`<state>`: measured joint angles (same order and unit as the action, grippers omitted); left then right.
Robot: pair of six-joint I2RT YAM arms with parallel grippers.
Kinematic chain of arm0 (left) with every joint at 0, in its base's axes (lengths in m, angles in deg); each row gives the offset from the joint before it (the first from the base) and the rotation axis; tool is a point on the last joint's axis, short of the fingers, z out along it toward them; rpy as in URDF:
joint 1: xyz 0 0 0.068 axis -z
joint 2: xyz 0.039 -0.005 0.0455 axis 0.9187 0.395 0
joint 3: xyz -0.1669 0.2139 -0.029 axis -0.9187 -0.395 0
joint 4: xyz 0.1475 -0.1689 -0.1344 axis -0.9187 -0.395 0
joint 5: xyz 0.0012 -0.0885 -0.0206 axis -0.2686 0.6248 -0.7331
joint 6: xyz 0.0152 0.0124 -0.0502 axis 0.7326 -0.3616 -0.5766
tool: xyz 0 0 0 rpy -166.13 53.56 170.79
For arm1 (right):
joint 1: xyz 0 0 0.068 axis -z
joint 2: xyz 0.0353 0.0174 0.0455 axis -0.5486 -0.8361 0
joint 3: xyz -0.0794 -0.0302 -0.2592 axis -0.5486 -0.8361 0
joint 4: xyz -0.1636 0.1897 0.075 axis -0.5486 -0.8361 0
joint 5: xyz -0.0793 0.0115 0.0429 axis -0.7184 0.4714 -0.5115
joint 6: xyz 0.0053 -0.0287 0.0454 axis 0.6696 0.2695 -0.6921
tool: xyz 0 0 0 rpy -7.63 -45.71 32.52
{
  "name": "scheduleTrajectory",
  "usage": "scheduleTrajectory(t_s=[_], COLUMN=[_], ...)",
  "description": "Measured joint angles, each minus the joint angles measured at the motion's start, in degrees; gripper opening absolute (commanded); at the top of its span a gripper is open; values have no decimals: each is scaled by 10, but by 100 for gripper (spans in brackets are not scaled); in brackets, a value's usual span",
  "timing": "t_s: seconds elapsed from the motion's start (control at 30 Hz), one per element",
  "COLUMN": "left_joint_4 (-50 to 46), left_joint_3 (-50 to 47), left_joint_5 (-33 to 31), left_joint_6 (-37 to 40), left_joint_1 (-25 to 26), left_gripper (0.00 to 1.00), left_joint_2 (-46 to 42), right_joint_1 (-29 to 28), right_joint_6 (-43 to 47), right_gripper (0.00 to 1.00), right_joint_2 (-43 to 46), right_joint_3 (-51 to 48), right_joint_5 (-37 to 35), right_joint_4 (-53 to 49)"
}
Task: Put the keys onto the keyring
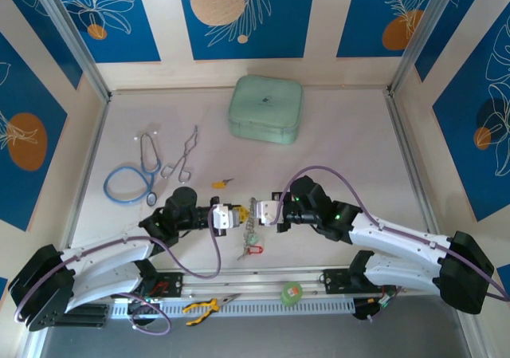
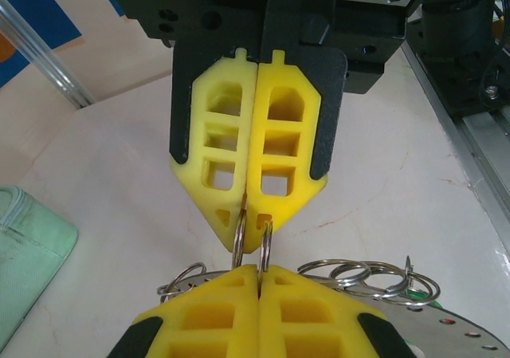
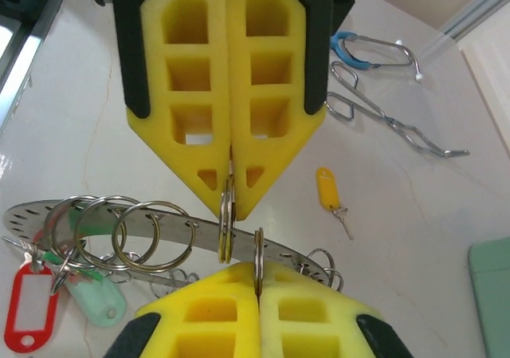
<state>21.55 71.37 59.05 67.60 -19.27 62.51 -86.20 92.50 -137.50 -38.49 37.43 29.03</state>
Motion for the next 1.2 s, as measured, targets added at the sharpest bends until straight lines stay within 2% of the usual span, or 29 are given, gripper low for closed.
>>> scheduleTrajectory(t_s=[0.03,0.1,0.17,0.27,0.33,0.47,0.6,0.73,0.87,1.2], left_joint_4=[0,-4,-21,-87,-148,-196,-179,-137,-117,-89], left_joint_3=[0,0,0,7,24,36,36,39,39,39], left_joint_5=[0,2,7,16,17,-5,-43,-57,-46,-21], left_joint_6=[0,-1,1,18,33,33,-2,-41,-59,-71], left_joint_1=[0,0,1,1,2,2,2,3,3,3], left_gripper=[30,45,51,55,55,50,42,40,39,30], left_joint_2=[-1,-7,-24,-61,-82,-106,-97,-56,-27,-9], right_joint_1=[0,0,1,1,1,2,2,2,2,2], right_joint_6=[0,0,0,2,5,13,13,12,10,2], right_gripper=[0,0,0,0,0,0,0,0,0,0], right_joint_2=[0,0,0,0,0,0,0,-2,-11,-19], right_joint_3=[0,0,0,3,13,31,39,41,50,66], right_joint_5=[0,0,0,0,0,2,11,24,34,42], right_joint_4=[0,-2,-6,-17,-31,-50,-63,-69,-76,-82])
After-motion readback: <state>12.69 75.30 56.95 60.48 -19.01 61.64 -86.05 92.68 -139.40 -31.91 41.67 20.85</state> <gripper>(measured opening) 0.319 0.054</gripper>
